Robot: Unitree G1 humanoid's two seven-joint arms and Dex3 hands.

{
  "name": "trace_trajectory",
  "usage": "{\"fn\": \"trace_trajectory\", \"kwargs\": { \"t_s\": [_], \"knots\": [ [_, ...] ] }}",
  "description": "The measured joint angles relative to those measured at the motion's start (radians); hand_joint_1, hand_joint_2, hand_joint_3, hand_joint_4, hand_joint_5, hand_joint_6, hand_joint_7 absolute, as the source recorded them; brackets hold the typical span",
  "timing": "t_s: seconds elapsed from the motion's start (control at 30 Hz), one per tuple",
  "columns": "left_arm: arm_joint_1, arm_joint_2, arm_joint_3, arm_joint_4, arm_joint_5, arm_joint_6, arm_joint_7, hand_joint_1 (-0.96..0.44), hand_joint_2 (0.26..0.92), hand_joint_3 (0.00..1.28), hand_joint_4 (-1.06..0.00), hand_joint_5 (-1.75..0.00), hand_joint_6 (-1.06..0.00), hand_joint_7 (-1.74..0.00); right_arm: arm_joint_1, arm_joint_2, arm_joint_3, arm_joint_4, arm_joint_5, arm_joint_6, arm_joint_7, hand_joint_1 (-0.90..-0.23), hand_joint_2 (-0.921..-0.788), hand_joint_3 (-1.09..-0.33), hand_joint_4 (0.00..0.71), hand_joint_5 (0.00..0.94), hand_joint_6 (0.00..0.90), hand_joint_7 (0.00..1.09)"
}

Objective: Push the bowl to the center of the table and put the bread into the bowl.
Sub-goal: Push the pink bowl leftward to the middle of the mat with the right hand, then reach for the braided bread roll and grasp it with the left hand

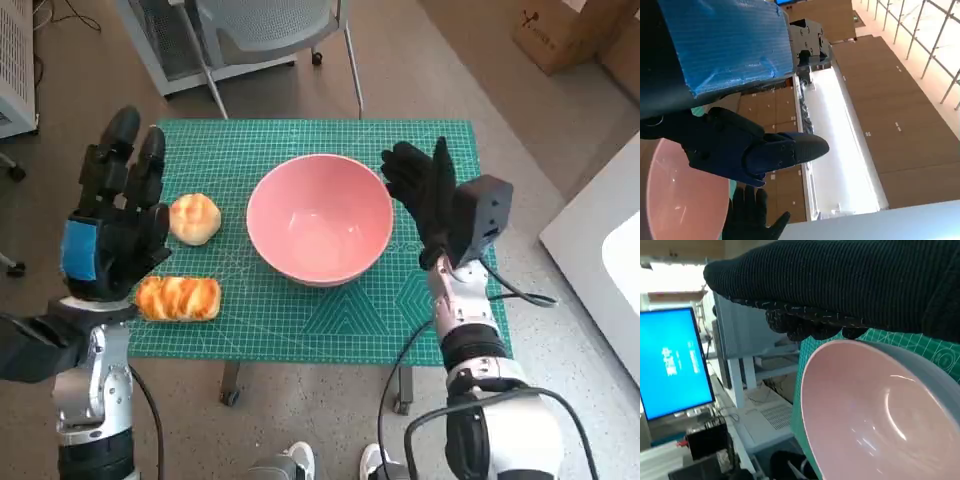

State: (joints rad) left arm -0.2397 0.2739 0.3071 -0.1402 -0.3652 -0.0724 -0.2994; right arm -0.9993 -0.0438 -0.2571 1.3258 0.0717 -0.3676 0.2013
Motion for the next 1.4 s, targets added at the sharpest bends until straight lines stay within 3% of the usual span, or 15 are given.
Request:
{"fn": "trace_trajectory", "kwargs": {
  "t_s": [0.23, 0.4, 0.6, 0.73, 0.87, 1.0, 1.07, 1.27, 1.4],
  "knots": [
    [0.028, 0.004, 0.016, -0.015, 0.0, 0.0, 0.002, -0.68, 0.921, 0.48, -0.08, -0.01, 0.0, -0.4, -0.02, -0.035, -0.002, -0.018, 0.002, -0.035, 0.023, -0.636, -0.921, -0.826, 0.204, 0.003, 0.333, 0.04],
    [0.039, 0.016, 0.028, -0.028, 0.0, 0.0, -0.001, -0.67, 0.921, 0.49, -0.07, -0.01, 0.0, -0.35, -0.042, -0.059, -0.016, -0.054, 0.02, -0.152, 0.079, -0.656, -0.921, -0.772, 0.215, 0.007, 0.339, 0.04],
    [0.048, 0.056, 0.049, -0.032, 0.019, -0.005, -0.008, -0.67, 0.921, 0.47, -0.08, -0.01, 0.0, -0.35, -0.057, -0.063, -0.055, -0.109, 0.1, -0.327, 0.233, -0.679, -0.921, -0.697, 0.24, 0.013, 0.352, 0.04],
    [0.069, 0.119, 0.062, -0.05, 0.106, -0.012, -0.005, -0.65, 0.921, 0.32, -0.09, -0.01, 0.0, -0.39, -0.058, -0.06, -0.075, -0.14, 0.163, -0.383, 0.338, -0.674, -0.921, -0.671, 0.256, 0.016, 0.366, 0.05],
    [0.118, 0.213, 0.07, -0.117, 0.261, 0.006, 0.005, -0.58, 0.875, 0.18, -0.08, 0.0, 0.0, -0.4, -0.058, -0.06, -0.077, -0.168, 0.194, -0.413, 0.398, -0.675, -0.921, -0.662, 0.261, 0.016, 0.369, 0.04],
    [0.184, 0.318, 0.081, -0.235, 0.428, 0.112, -0.006, -0.45, 0.757, 0.06, -0.09, 0.0, -0.07, -0.33, -0.056, -0.061, -0.075, -0.192, 0.209, -0.419, 0.436, -0.683, -0.921, -0.642, 0.265, 0.013, 0.371, 0.04],
    [0.211, 0.37, 0.079, -0.306, 0.511, 0.197, -0.031, -0.26, 0.692, 0.03, -0.09, 0.0, -0.13, -0.25, -0.054, -0.061, -0.074, -0.203, 0.216, -0.419, 0.451, -0.681, -0.921, -0.633, 0.266, 0.012, 0.373, 0.04],
    [0.244, 0.503, 0.038, -0.468, 0.64, 0.449, -0.167, 0.13, 0.679, 0.02, -0.04, 0.0, -0.22, -0.09, -0.046, -0.06, -0.07, -0.221, 0.238, -0.419, 0.472, -0.681, -0.921, -0.626, 0.266, 0.008, 0.375, 0.04],
    [0.24, 0.581, -0.033, -0.543, 0.646, 0.619, -0.284, 0.2, 0.688, 0.02, -0.02, 0.0, -0.23, -0.06, -0.046, -0.058, -0.064, -0.222, 0.239, -0.419, 0.477, -0.682, -0.921, -0.625, 0.266, 0.007, 0.376, 0.04]
  ]
}}
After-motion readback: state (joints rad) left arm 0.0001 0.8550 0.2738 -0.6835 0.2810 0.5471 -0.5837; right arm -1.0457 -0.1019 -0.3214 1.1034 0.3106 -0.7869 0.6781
